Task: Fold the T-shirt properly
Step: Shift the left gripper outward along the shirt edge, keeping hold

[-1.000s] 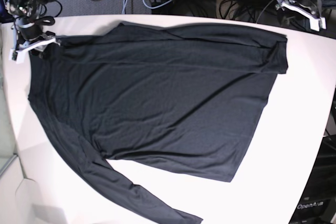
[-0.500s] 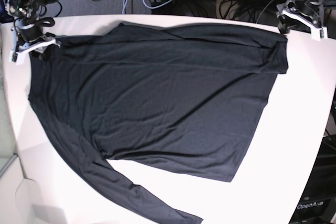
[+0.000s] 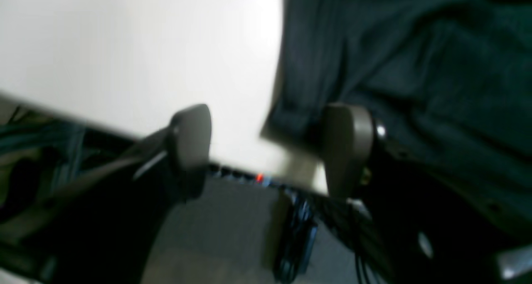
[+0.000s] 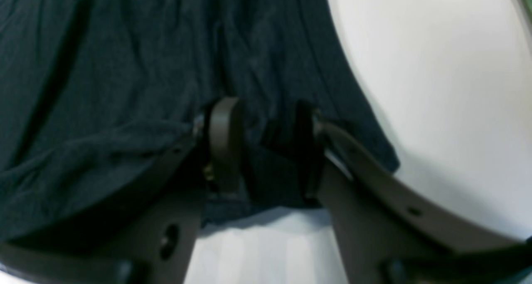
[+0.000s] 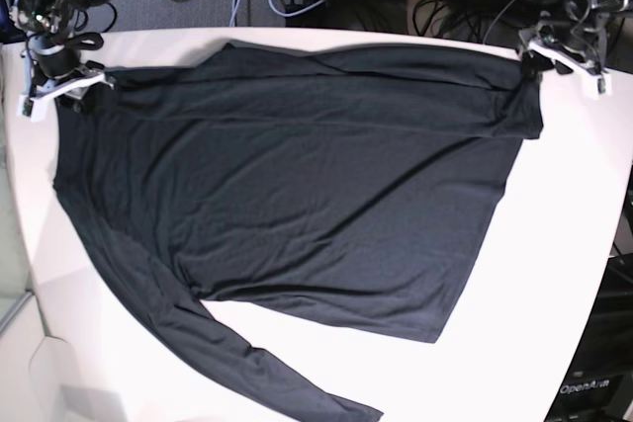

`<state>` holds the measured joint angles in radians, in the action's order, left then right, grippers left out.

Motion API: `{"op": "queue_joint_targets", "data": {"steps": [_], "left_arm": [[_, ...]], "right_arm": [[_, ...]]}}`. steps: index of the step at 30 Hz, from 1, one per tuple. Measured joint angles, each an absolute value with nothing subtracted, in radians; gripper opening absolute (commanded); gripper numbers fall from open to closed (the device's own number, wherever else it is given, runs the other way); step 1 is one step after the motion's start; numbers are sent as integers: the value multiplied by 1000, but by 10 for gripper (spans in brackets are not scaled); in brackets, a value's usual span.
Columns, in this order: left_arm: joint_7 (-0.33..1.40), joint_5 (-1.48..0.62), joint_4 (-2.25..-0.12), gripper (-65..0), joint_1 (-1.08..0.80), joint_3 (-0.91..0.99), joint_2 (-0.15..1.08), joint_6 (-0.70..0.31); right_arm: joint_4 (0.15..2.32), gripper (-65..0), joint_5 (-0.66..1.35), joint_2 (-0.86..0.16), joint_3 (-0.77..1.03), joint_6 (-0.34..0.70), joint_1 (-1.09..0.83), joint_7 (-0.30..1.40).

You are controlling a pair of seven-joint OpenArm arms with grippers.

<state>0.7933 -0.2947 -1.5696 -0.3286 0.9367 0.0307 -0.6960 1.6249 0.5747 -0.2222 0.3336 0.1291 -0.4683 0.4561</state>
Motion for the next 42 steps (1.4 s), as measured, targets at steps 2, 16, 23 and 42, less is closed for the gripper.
{"op": "queue_joint_targets", "data": {"steps": [2, 16, 23, 42], "left_arm": [[785, -310, -1562, -250, -331, 937, 31, -696], [768, -311, -1564, -250, -318, 872, 7, -696], [756, -318, -1567, -252, -321, 876, -16, -702], [825, -323, -1571, -635, -315, 876, -14, -700]], "right_arm": [[1625, -421, 575, -222, 334, 129, -468, 456], [1625, -421, 575, -224, 334, 129, -468, 456], [1625, -421, 575, -225, 334, 129, -467, 456], [1625, -418, 575, -231, 335, 130, -466, 458]]}}
